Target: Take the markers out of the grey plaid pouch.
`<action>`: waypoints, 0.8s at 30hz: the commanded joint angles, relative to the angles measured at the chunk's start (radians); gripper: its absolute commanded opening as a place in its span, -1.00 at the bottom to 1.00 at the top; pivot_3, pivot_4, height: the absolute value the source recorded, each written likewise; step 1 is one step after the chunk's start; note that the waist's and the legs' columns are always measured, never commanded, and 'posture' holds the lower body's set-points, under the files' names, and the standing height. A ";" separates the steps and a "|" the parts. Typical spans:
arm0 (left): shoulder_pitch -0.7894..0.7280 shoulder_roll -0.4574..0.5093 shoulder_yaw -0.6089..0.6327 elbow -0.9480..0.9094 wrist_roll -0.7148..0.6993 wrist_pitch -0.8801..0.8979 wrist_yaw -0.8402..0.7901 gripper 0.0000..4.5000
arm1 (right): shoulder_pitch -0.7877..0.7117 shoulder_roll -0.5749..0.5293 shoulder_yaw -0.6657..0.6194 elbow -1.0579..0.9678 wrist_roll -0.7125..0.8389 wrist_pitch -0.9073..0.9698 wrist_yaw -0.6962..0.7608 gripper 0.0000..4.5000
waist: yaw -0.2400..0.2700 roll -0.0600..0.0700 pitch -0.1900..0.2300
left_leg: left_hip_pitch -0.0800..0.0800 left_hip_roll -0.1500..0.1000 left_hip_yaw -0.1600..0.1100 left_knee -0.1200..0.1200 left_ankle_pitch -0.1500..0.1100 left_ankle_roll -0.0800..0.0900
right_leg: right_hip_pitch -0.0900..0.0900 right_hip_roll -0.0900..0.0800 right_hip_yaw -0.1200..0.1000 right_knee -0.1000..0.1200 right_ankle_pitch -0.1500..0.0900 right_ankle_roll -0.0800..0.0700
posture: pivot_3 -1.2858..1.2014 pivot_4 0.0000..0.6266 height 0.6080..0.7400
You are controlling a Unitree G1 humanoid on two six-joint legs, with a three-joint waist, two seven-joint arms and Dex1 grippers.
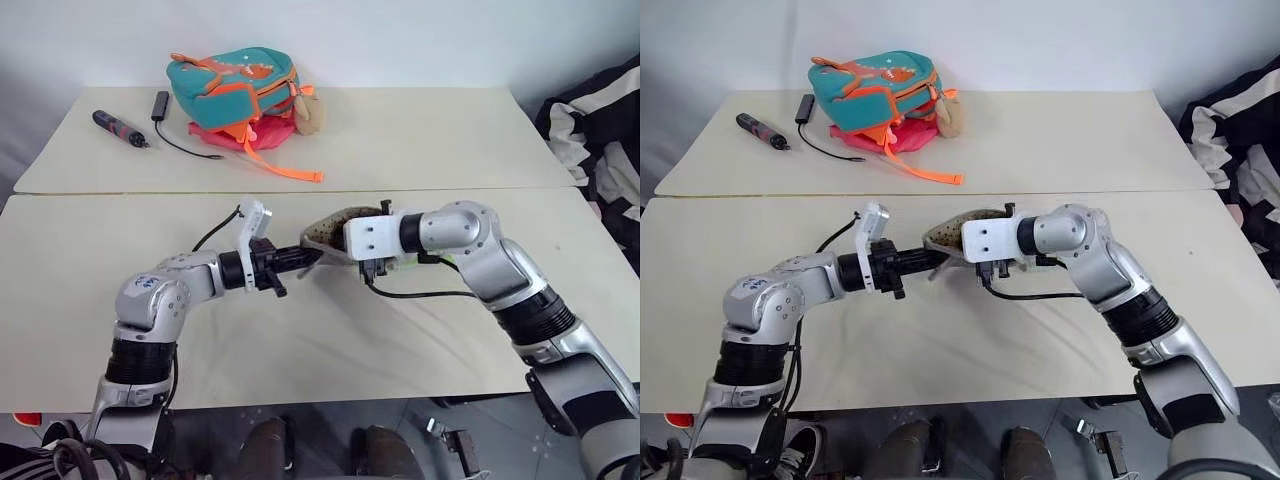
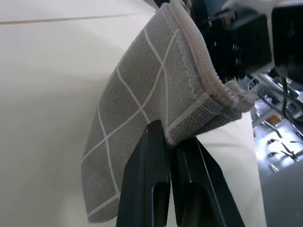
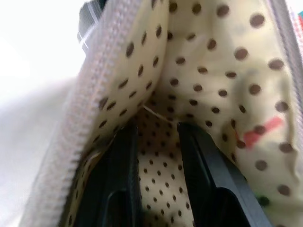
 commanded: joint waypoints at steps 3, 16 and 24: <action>-0.026 0.009 0.013 -0.026 -0.028 -0.012 -0.015 -1.00 | 0.014 -0.015 0.031 -0.018 -0.049 0.020 0.041 -0.31 | -0.001 0.000 0.000 | 0.000 0.000 0.000 0.000 0.000 0.000 | 0.000 0.000 0.000 0.000 0.000 0.000 | 0.03 -0.52 1.00; 0.002 0.005 0.015 -0.051 -0.036 -0.008 0.007 -1.00 | 0.006 0.039 0.050 0.031 -0.144 -0.005 -0.024 0.15 | -0.001 0.000 0.000 | 0.000 0.000 0.000 0.000 0.000 0.000 | 0.000 0.000 0.000 0.000 0.000 0.000 | 0.03 -0.52 1.00; -0.001 -0.002 0.017 -0.049 -0.043 -0.006 0.009 -1.00 | -0.027 0.090 0.081 0.174 -0.228 -0.019 -0.092 0.15 | -0.003 0.000 0.000 | 0.000 0.000 0.000 0.000 0.000 0.000 | 0.000 0.001 0.000 0.000 0.000 0.000 | 0.03 -0.52 1.00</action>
